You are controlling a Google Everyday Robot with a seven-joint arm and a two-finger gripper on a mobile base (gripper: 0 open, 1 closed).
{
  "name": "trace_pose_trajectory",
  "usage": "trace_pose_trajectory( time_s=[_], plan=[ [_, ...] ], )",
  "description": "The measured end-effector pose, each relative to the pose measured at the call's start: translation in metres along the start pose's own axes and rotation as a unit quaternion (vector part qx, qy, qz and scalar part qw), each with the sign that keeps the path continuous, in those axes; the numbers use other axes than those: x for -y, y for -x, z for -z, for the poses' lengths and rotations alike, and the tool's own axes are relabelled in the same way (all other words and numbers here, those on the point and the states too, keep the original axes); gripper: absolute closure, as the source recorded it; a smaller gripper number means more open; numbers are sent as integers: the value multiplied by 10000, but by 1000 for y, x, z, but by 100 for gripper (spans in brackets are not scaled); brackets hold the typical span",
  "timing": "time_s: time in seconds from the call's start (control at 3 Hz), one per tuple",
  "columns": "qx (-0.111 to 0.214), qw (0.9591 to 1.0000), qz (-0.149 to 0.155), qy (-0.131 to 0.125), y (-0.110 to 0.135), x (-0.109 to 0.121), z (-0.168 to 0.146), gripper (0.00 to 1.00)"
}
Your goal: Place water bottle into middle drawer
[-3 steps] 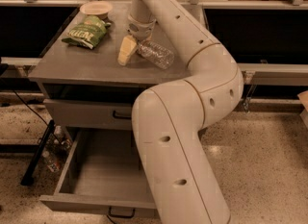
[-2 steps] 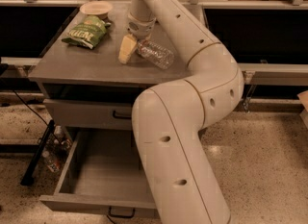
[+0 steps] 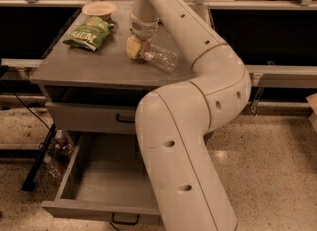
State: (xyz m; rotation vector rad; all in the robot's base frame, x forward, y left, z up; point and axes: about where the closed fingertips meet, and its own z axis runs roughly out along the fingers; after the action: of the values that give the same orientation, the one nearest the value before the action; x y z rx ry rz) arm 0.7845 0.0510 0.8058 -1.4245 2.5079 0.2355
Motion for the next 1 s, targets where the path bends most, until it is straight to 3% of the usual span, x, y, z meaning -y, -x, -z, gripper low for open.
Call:
trace_pose_trajectory(
  time_s=[0.33,1.0],
  plan=[
    [0,10000,0,0,0,0,0,100],
    [3,10000,0,-3,5,-1,19,100]
  ],
)
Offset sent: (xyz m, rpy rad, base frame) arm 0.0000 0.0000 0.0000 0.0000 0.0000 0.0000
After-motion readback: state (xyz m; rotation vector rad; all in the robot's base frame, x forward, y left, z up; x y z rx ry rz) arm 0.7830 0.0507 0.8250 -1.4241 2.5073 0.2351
